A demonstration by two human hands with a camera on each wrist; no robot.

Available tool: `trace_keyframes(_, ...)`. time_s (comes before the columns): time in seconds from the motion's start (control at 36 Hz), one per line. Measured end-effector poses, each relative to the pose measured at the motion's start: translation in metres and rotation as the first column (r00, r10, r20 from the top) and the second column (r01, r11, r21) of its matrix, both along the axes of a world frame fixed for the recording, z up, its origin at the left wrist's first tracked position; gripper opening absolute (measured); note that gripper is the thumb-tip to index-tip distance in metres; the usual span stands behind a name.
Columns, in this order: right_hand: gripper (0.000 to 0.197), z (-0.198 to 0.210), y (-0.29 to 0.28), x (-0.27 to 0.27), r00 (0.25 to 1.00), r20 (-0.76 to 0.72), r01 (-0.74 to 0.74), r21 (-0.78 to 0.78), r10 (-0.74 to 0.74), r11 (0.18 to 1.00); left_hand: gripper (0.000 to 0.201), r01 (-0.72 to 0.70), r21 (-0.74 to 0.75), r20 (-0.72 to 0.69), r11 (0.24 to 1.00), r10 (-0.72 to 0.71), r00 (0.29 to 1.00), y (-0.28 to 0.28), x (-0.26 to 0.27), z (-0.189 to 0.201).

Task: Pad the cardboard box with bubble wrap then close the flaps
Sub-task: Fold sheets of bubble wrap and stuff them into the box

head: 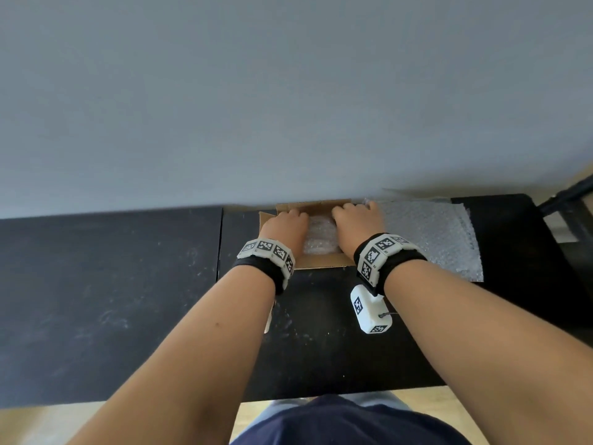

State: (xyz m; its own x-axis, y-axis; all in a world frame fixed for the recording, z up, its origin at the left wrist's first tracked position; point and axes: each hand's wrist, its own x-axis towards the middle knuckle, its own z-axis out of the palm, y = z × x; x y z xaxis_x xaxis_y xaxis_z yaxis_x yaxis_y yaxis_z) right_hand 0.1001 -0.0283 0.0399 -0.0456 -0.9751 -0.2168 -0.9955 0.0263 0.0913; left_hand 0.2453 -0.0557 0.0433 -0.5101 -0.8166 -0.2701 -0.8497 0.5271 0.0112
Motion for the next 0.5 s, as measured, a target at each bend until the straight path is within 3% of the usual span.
trace_keyframes(0.22, 0.021, 0.025, 0.018, -0.020, 0.992, -0.001, 0.124, -0.157, -0.126, 0.980, 0.036, 0.054, -0.097, -0.021, 0.994, -0.056, 0.998, 0.000, -0.009, 0.020)
trace_keyframes(0.33, 0.028, 0.032, 0.035, -0.041, 0.978, -0.010, 0.205, -0.157, -0.209, 0.966, 0.033, 0.102, -0.128, -0.047, 0.987, -0.108, 0.993, 0.004, -0.029, 0.028)
trace_keyframes(0.5, 0.023, 0.035, 0.063, -0.077, 0.952, -0.064, 0.290, -0.107, -0.298, 0.951, 0.031, 0.169, -0.170, -0.069, 0.971, -0.183, 0.981, 0.018, -0.068, 0.037)
